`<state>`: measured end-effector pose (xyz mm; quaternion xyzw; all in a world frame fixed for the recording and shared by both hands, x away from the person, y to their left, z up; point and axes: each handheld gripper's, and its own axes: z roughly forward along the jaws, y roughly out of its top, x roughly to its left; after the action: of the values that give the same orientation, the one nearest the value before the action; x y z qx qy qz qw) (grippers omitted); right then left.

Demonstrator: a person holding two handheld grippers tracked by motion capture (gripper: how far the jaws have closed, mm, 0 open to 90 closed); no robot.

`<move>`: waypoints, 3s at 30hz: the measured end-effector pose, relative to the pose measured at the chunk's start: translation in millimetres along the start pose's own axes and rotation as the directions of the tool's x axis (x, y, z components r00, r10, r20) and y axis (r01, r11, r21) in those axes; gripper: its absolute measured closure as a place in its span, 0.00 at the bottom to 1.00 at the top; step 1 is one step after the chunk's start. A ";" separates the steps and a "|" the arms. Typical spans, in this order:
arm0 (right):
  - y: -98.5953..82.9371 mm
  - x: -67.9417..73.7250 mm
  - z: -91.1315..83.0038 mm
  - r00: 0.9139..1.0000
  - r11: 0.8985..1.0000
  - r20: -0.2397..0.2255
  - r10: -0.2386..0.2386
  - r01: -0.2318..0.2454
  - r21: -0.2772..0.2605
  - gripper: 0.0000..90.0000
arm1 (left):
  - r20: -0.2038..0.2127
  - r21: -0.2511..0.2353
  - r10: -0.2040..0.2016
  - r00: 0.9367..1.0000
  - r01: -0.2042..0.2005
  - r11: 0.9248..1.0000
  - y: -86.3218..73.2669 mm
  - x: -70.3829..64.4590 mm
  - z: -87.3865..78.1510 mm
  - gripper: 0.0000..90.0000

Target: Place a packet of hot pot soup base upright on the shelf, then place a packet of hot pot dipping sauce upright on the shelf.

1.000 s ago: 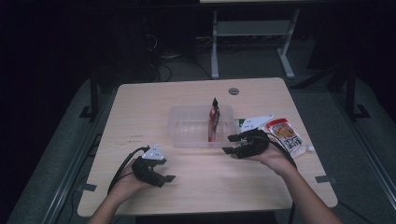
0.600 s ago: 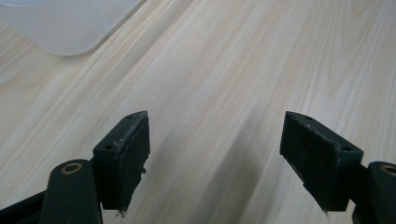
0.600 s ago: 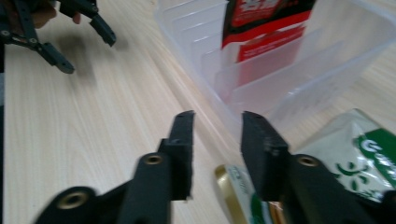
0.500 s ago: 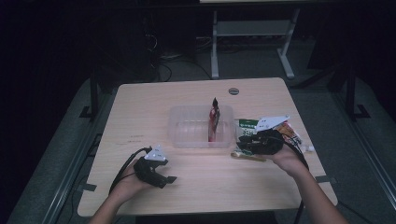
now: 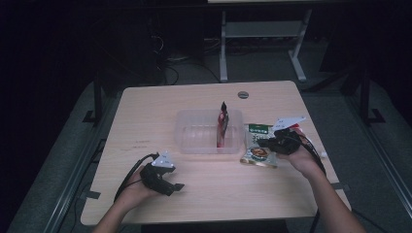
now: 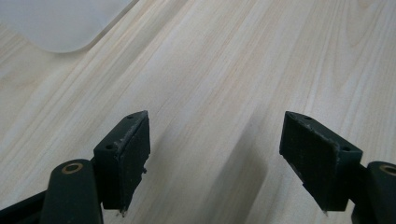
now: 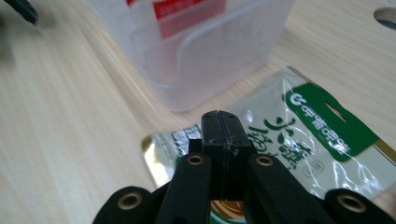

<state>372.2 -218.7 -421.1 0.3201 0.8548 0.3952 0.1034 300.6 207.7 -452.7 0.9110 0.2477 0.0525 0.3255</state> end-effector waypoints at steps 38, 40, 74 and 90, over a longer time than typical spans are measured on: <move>-17.8 -45.7 -1.4 0.980 0.989 0.196 0.021 -0.049 0.139 1.00 | -0.002 -0.001 -0.006 1.000 0.006 1.000 -1.6 2.2 0.1 0.27; -23.0 -53.2 -9.3 0.972 0.987 0.233 0.036 -0.071 0.142 1.00 | -0.002 0.002 -0.002 1.000 0.002 1.000 -1.5 1.8 0.2 0.27; -57.7 -77.7 -26.0 0.954 0.951 0.299 0.036 -0.124 0.282 1.00 | 0.026 0.017 0.003 1.000 -0.003 1.000 -1.5 0.1 4.3 0.27; -56.7 -42.7 -25.1 0.987 0.941 0.157 -0.021 -0.033 0.336 1.00 | 0.028 0.005 0.006 1.000 -0.006 1.000 -0.1 -1.4 3.9 0.26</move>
<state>368.0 -288.2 -449.7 0.3660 0.8979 0.2167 0.1132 300.3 204.8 -455.7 0.9132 0.2406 0.0402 0.3264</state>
